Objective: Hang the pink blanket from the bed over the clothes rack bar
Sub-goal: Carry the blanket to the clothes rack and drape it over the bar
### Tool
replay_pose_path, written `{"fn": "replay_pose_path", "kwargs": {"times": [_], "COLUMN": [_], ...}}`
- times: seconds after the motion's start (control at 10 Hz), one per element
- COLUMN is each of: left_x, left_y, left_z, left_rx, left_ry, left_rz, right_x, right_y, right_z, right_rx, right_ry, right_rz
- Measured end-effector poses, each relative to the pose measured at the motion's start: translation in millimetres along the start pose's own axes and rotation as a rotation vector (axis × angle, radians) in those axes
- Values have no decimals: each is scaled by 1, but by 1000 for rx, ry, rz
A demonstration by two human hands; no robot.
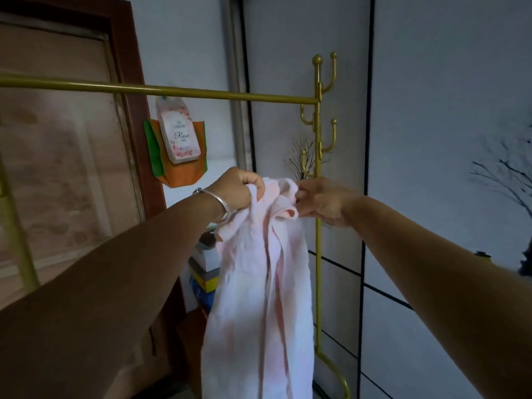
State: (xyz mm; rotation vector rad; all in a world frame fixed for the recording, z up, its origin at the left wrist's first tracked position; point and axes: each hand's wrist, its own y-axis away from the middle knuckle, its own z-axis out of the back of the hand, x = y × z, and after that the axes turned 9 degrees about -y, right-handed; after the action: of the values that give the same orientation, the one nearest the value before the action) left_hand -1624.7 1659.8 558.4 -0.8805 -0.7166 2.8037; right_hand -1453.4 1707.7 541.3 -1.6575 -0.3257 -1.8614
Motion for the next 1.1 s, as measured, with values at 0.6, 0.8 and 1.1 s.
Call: {"fn": "replay_pose_path", "kwargs": {"times": [0.6, 0.8, 1.1], "left_x": [32, 31, 13], "left_y": [-106, -117, -118], "left_z": [-42, -54, -41], "left_rx": [-311, -381, -276], "left_ry": [-181, -73, 460], "left_rz": [494, 692, 487], "right_x": [-25, -22, -7], "right_y": [-148, -164, -179], "right_z": [35, 45, 54], "right_rx": [-22, 156, 216], "right_ry": [-131, -138, 166], "right_rz": [228, 250, 419]}}
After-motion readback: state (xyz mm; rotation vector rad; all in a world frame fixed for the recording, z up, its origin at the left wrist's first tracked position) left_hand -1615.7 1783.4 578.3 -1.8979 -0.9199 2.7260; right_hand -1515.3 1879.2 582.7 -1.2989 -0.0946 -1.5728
